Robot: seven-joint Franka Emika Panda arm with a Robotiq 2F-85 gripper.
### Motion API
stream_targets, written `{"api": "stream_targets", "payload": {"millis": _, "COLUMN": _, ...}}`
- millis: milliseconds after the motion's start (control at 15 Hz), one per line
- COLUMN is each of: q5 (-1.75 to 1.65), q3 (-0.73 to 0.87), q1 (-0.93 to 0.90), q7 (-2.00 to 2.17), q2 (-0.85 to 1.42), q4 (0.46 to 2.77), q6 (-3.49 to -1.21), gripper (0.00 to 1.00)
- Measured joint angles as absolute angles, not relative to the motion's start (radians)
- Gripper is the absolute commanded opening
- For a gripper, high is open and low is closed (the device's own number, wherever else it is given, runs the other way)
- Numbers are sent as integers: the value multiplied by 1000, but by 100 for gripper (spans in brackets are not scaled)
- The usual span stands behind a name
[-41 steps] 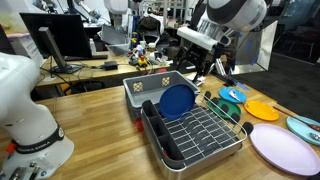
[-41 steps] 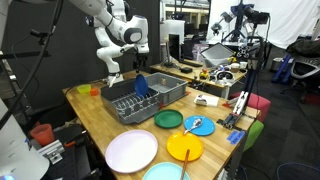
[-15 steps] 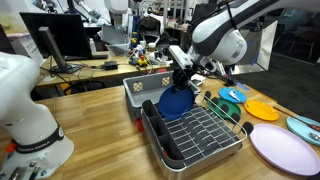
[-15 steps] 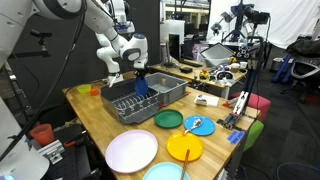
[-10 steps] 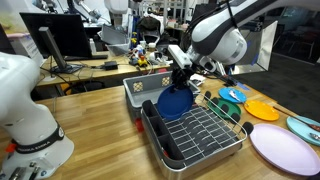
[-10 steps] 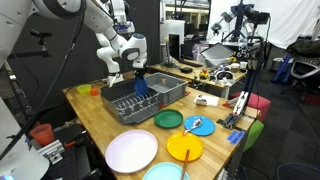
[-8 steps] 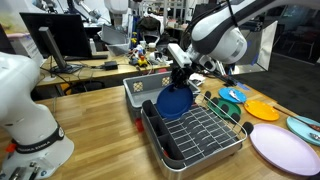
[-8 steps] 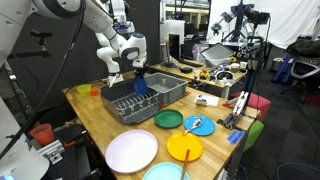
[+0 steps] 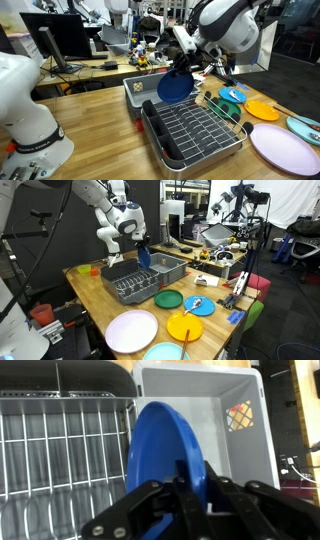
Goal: Remove the blue plate from the rack and put it on the purple one
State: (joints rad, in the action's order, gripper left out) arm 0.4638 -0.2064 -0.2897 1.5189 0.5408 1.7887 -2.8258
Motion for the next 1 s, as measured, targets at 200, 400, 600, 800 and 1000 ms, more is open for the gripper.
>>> {"api": "stream_targets", "payload": {"millis": 200, "q5": 475, "q3": -188, "q1": -277, "q7": 1533, "q2": 473, "q4": 1852, "q6": -2848, "gripper": 5}}
{"api": "stream_targets", "payload": {"millis": 400, "q5": 450, "q3": -123, "q1": -283, "q7": 1589, "q2": 386, "q4": 1949, "q6": -2895, "gripper": 5}}
{"api": "stream_targets", "payload": {"millis": 600, "q5": 298, "q3": 6, "q1": -338, "q7": 1736, "q2": 294, "q4": 2062, "q6": -2939, "gripper": 5}}
{"api": "stream_targets", "payload": {"millis": 800, "q5": 17, "q3": 253, "q1": -463, "q7": 1975, "q2": 223, "q4": 2160, "q6": -2944, "gripper": 5}}
{"api": "stream_targets", "payload": {"millis": 1000, "q5": -267, "q3": 505, "q1": -588, "q7": 2204, "q2": 211, "q4": 2151, "q6": -2875, "gripper": 5}}
